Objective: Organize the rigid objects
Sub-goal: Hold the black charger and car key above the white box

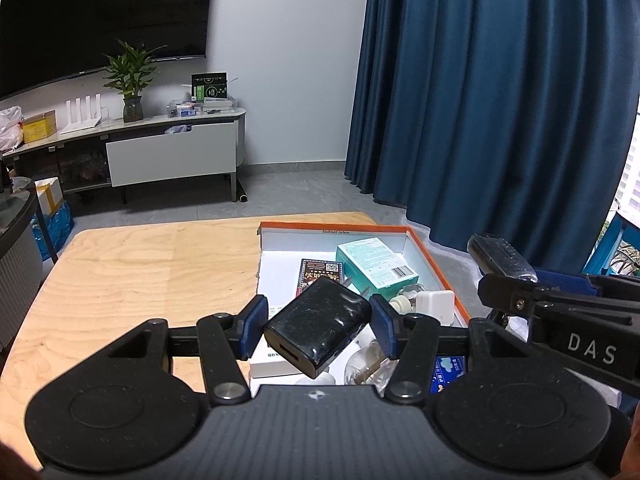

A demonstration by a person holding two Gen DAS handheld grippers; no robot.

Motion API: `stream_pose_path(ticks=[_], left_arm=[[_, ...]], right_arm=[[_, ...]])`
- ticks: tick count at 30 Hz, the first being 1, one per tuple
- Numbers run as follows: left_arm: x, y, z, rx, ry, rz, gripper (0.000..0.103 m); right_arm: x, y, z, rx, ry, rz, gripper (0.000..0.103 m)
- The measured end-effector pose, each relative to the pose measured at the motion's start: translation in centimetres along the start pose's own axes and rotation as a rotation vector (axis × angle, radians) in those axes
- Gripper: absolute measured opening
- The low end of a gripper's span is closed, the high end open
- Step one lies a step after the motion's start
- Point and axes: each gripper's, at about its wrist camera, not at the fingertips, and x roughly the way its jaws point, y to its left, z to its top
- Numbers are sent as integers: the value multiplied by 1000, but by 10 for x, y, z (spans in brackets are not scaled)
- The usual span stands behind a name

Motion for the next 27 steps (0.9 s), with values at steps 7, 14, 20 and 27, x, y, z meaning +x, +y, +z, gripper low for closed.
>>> stream_pose_path(ticks=[7, 14, 20, 27], left_arm=[[-1, -2, -1, 9, -1, -1, 56], [-1, -3, 0, 17, -1, -3, 56], [-2, -3, 0, 17, -1, -4, 56], [-2, -3, -1, 19, 2, -9, 56]], right_arm=[[-1, 1, 0, -2, -3, -3, 46], [-2, 1, 0, -3, -5, -5, 46], [-2, 0, 0, -4, -4, -3, 46], [-2, 0, 0, -4, -3, -2, 46]])
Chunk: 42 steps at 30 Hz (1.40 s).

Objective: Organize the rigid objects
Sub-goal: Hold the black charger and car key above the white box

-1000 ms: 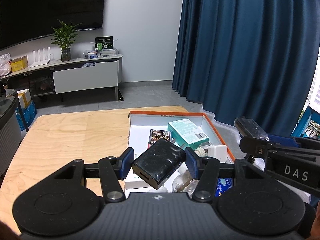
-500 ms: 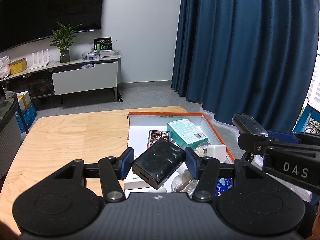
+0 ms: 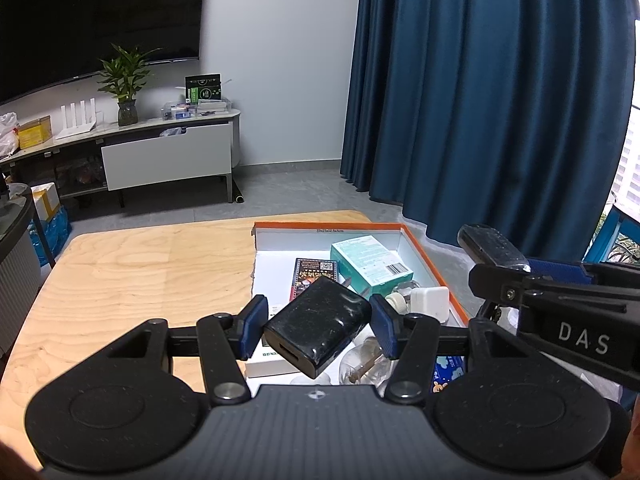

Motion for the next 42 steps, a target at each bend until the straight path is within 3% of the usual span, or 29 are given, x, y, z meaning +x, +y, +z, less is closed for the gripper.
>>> stream_pose_path(ticks=[29, 42], left_arm=[[8, 3, -5, -18, 33, -25, 56], [16, -3, -13, -15, 67, -78, 56]], right_arm=[[15, -1, -1, -4, 40, -2, 46], [37, -11, 0, 3, 79, -1, 46]])
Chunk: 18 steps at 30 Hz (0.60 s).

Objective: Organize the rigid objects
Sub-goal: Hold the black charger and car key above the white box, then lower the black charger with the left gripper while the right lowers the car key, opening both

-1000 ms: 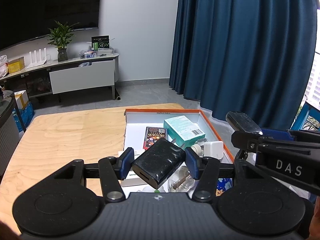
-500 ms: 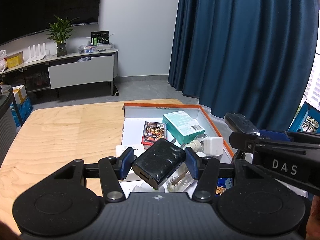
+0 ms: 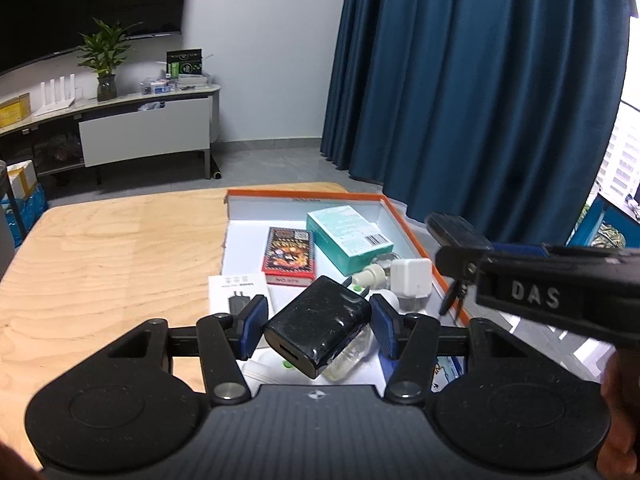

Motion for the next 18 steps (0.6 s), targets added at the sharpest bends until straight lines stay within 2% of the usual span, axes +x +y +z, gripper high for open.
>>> stream_pose_path(ticks=[8, 16, 17, 18], left_arm=[[17, -6, -9, 26, 40, -27, 56], [37, -9, -10, 28, 68, -72, 57], [39, -9, -11, 28, 68, -73, 60], [40, -9, -10, 26, 74, -74, 68]], right_arm=[[23, -7, 6, -3, 45, 20, 46], [61, -7, 14, -19, 98, 3, 48], [64, -7, 14, -20, 97, 1, 50], [65, -7, 15, -19, 98, 2, 58]])
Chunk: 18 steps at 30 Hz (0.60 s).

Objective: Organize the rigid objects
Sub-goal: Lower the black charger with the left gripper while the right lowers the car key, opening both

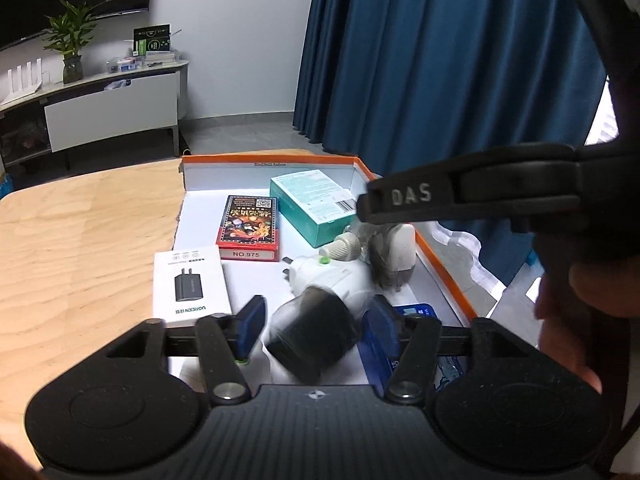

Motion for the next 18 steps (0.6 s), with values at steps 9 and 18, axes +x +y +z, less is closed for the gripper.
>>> stream_pose_path(ticks=[9, 18], left_arm=[[-26, 2, 11, -34, -29, 80, 103], [-72, 3, 13, -67, -11, 165, 103]], right_arm=[[-41, -1, 2, 17, -75, -14, 74], [-107, -5, -7, 26, -90, -14, 85]])
